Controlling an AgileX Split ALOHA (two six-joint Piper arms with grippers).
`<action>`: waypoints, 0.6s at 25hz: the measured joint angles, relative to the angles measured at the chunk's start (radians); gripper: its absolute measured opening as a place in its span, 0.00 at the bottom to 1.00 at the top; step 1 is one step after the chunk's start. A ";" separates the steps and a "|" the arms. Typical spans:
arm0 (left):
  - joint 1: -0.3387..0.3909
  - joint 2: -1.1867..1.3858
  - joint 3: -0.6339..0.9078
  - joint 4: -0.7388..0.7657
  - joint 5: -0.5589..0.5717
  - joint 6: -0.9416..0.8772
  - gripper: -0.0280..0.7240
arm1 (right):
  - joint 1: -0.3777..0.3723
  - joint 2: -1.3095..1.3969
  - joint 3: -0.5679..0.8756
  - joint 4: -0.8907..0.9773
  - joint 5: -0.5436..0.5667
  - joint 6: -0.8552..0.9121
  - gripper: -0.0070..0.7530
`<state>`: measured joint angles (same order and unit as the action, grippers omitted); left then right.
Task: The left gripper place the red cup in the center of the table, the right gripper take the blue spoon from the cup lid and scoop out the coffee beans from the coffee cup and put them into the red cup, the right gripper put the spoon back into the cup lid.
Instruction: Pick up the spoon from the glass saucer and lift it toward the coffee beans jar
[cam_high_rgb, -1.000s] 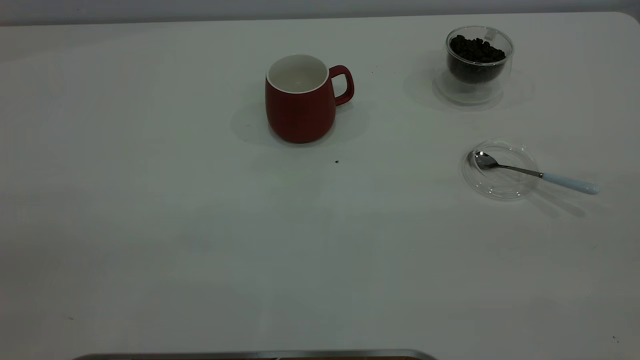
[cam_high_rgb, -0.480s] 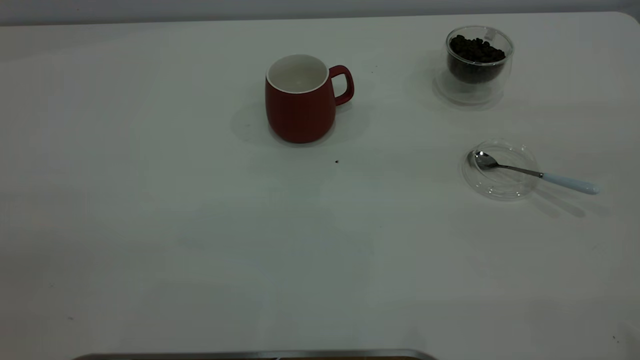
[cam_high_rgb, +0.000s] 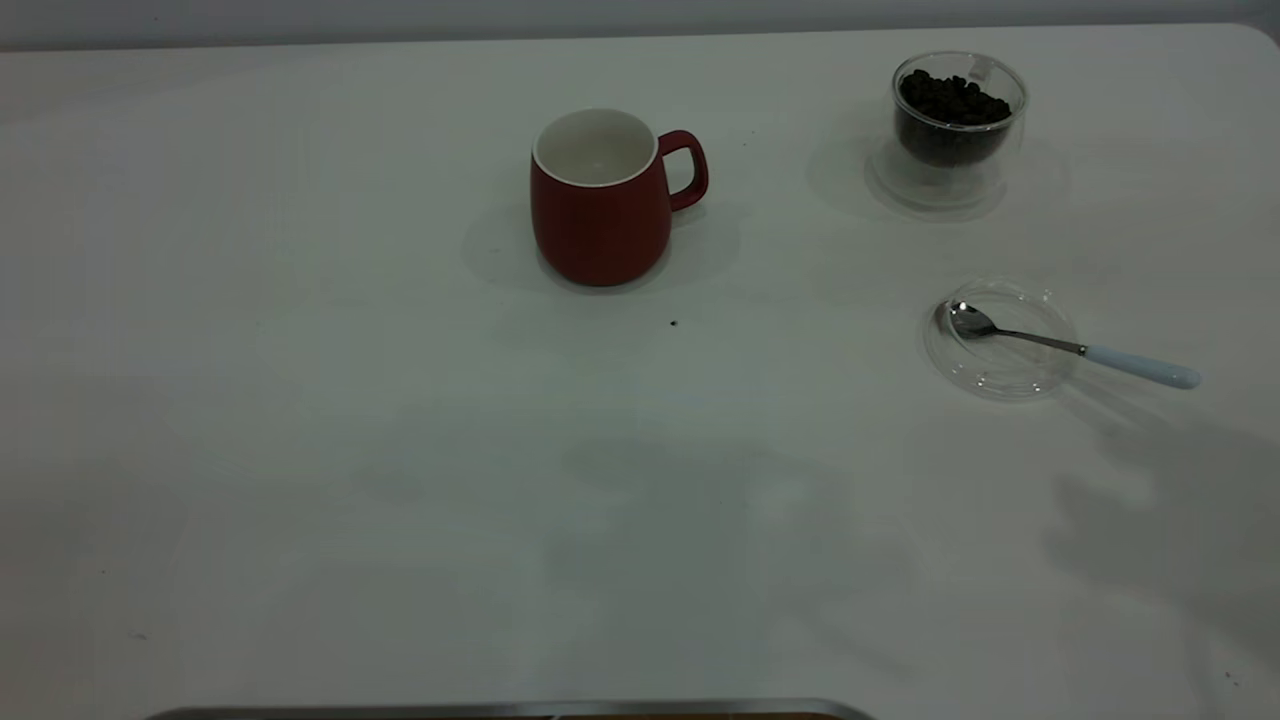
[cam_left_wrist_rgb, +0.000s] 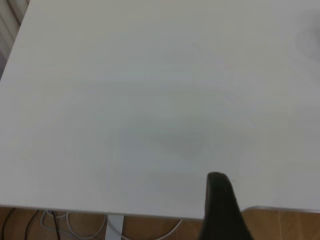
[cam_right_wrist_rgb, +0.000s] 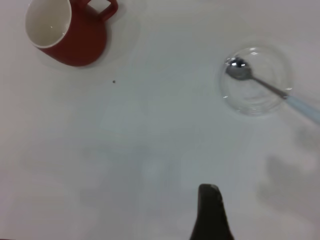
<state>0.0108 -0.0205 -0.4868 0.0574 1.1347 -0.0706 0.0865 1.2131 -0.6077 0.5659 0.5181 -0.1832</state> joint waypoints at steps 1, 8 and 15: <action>0.000 0.000 0.000 0.000 0.000 0.000 0.74 | 0.000 0.043 0.000 0.047 -0.015 -0.031 0.78; 0.000 0.000 0.000 0.000 0.000 0.000 0.74 | -0.049 0.325 -0.004 0.421 -0.049 -0.321 0.78; 0.000 0.000 0.000 0.000 0.000 0.000 0.74 | -0.169 0.518 0.006 0.809 -0.002 -0.703 0.78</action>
<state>0.0108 -0.0205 -0.4868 0.0574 1.1347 -0.0706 -0.0821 1.7310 -0.6016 1.3744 0.5157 -0.8860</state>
